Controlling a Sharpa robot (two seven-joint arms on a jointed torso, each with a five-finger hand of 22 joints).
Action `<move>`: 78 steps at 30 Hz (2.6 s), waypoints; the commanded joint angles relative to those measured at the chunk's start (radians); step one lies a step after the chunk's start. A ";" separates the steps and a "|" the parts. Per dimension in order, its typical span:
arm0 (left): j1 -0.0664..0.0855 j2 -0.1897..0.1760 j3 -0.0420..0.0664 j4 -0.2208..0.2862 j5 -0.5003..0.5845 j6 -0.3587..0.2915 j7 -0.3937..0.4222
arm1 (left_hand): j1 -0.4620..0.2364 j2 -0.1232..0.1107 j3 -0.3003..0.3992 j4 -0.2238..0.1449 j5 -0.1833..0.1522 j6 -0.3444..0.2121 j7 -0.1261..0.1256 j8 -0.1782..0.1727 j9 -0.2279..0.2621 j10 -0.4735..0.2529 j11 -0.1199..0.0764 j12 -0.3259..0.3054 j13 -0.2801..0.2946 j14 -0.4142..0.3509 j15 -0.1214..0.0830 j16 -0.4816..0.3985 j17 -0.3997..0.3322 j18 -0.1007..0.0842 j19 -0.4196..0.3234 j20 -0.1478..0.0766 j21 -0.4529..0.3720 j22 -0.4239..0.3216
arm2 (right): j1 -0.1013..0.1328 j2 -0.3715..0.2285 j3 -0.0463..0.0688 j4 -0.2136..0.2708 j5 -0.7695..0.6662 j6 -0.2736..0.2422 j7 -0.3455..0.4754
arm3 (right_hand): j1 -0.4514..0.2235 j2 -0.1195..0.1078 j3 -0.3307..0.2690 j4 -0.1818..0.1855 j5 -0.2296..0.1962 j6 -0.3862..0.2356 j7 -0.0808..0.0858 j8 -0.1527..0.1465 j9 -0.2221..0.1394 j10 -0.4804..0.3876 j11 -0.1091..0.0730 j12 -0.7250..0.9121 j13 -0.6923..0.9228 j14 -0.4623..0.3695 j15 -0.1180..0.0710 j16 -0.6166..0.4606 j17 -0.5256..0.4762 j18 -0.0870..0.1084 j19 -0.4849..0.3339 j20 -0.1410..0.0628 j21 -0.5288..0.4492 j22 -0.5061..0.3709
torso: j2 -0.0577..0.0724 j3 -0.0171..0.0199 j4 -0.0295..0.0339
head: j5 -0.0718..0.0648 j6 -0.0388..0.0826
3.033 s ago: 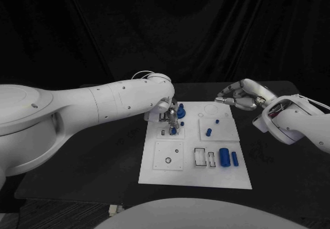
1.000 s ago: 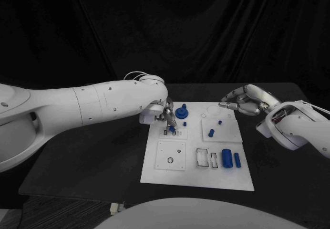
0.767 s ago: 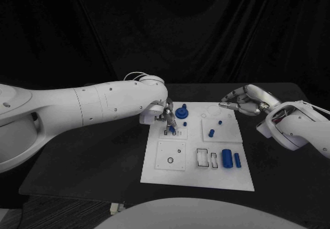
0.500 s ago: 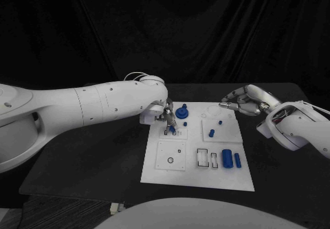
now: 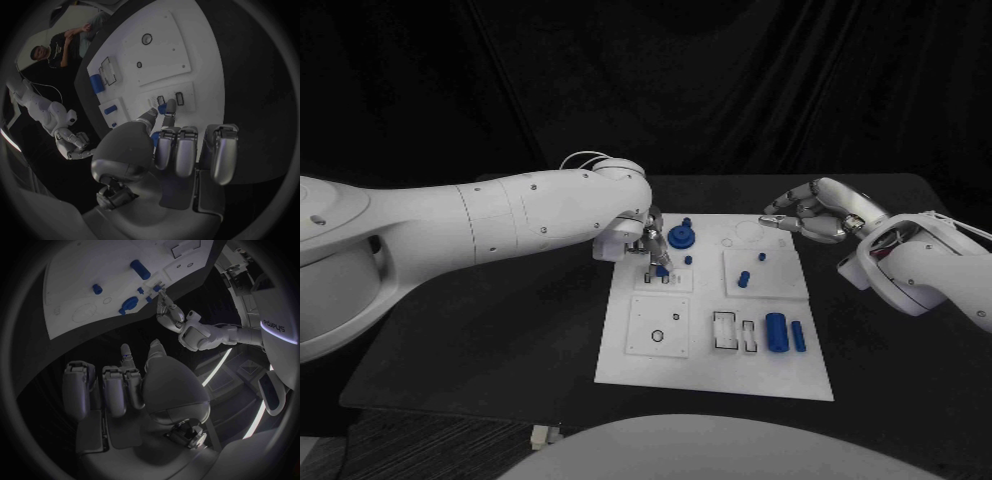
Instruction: Assemble the parts on the task board
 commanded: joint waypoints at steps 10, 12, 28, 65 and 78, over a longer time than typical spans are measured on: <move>-0.003 0.001 0.001 -0.001 0.006 0.023 -0.038 | -0.021 -0.007 -0.005 0.015 -0.031 -0.002 0.002 -0.004 -0.001 0.106 0.007 -0.001 0.263 0.104 0.005 0.003 0.263 0.013 0.039 0.002 -0.006 0.199 | -0.003 0.000 0.001 0.000 -0.005 0.008 -0.007 | 0.015 0.002 -0.007 -0.002 0.010 0.001 0.001 0.004 -0.001 0.104 0.006 0.004 0.263 0.107 0.006 0.003 0.263 0.017 0.028 0.007 -0.005 0.219 | -0.001 0.0004 0.0022 | -0.002 0.000; -0.003 0.001 0.001 -0.002 0.006 0.021 -0.035 | -0.017 -0.005 -0.002 0.014 -0.027 -0.002 0.001 -0.004 0.000 0.106 0.006 -0.001 0.263 0.104 0.005 0.003 0.263 0.014 0.038 0.002 -0.008 0.197 | -0.004 0.000 0.001 0.000 -0.005 0.008 -0.007 | 0.015 0.002 -0.007 -0.002 0.010 0.001 0.001 0.004 -0.001 0.104 0.006 0.004 0.263 0.107 0.006 0.003 0.263 0.017 0.028 0.007 -0.005 0.219 | -0.001 0.0005 0.0022 | -0.001 0.000; 0.000 -0.122 0.001 0.123 0.006 -0.087 0.053 | -0.014 -0.046 -0.044 0.037 -0.070 -0.040 0.001 0.059 0.073 0.106 0.004 -0.001 0.263 0.104 0.001 0.003 0.263 0.012 0.045 -0.002 -0.005 0.206 | -0.003 -0.015 0.001 0.026 -0.057 -0.013 -0.012 | 0.141 -0.021 0.005 -0.063 0.119 -0.001 0.000 0.001 -0.005 0.104 0.003 0.004 0.263 0.107 0.002 0.003 0.263 0.013 0.039 0.004 0.010 0.225 | -0.001 0.0005 0.0022 | -0.004 0.000; 0.019 -0.377 0.001 0.260 0.006 -0.063 0.332 | 0.114 -0.031 -0.112 0.075 0.003 -0.385 0.015 0.461 0.436 0.106 0.010 -0.001 0.263 0.104 0.010 0.003 0.263 0.009 0.057 0.006 0.000 0.224 | -0.040 0.359 0.001 -0.042 -0.473 0.164 -0.323 | 0.161 -0.167 0.271 -0.034 0.073 -0.071 -0.002 0.073 0.014 0.104 -0.003 0.004 0.263 0.107 -0.005 0.003 0.263 -0.011 0.091 -0.006 0.092 0.256 | 0.001 -0.0065 0.0044 | 0.012 0.000; 0.019 -0.372 0.001 0.257 0.006 -0.056 0.320 | 0.118 -0.027 -0.113 0.080 0.001 -0.387 0.016 0.464 0.435 0.106 0.011 -0.001 0.263 0.104 0.011 0.003 0.263 0.011 0.051 0.007 -0.005 0.220 | -0.063 0.402 0.001 -0.082 -0.483 0.196 -0.342 | 0.150 -0.170 0.276 -0.031 0.068 -0.075 -0.001 0.084 0.020 0.104 0.000 0.004 0.263 0.107 -0.002 0.003 0.263 -0.011 0.092 -0.004 0.093 0.257 | 0.001 -0.0133 0.0049 | -0.001 0.000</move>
